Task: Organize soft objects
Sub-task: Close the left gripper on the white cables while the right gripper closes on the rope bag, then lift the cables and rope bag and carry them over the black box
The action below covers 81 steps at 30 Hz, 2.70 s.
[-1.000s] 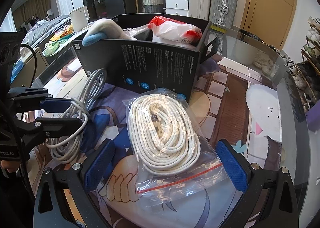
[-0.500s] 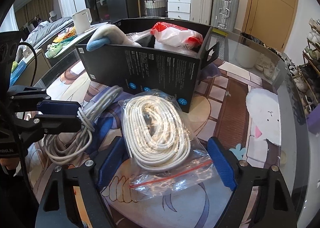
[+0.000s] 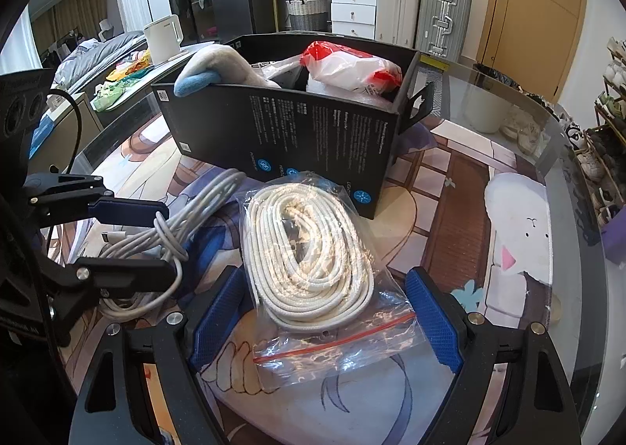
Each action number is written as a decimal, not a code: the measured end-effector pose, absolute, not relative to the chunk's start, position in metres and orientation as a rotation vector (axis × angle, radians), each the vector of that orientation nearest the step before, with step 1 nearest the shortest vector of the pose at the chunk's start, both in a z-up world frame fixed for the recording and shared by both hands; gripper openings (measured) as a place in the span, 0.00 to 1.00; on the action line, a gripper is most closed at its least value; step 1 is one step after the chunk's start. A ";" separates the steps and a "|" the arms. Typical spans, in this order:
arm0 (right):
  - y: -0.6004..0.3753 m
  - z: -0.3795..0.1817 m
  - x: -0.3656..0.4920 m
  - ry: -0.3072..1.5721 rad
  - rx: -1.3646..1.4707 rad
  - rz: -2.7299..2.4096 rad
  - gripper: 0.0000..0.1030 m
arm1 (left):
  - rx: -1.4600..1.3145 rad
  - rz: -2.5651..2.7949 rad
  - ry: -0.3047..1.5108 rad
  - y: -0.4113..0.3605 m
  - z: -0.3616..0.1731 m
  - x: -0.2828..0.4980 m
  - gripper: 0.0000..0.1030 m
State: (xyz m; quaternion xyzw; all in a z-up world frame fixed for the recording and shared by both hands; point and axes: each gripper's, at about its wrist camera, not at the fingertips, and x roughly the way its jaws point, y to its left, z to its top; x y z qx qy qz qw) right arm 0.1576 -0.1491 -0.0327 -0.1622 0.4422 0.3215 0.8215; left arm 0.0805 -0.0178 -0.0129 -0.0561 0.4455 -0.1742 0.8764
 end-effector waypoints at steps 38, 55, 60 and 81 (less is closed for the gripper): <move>-0.159 -0.007 0.137 0.867 -0.382 0.782 0.23 | -0.082 -0.401 0.818 -0.014 0.024 0.060 0.28; -0.145 -0.026 0.144 0.917 -0.377 0.733 0.50 | -0.096 -0.407 0.739 -0.004 0.042 0.049 0.29; -0.145 -0.020 0.136 0.904 -0.378 0.790 0.37 | -0.106 -0.394 0.715 0.002 0.050 0.049 0.27; -0.156 0.055 0.110 0.725 -0.320 0.833 0.37 | -0.163 -0.315 0.623 0.031 0.071 0.048 0.27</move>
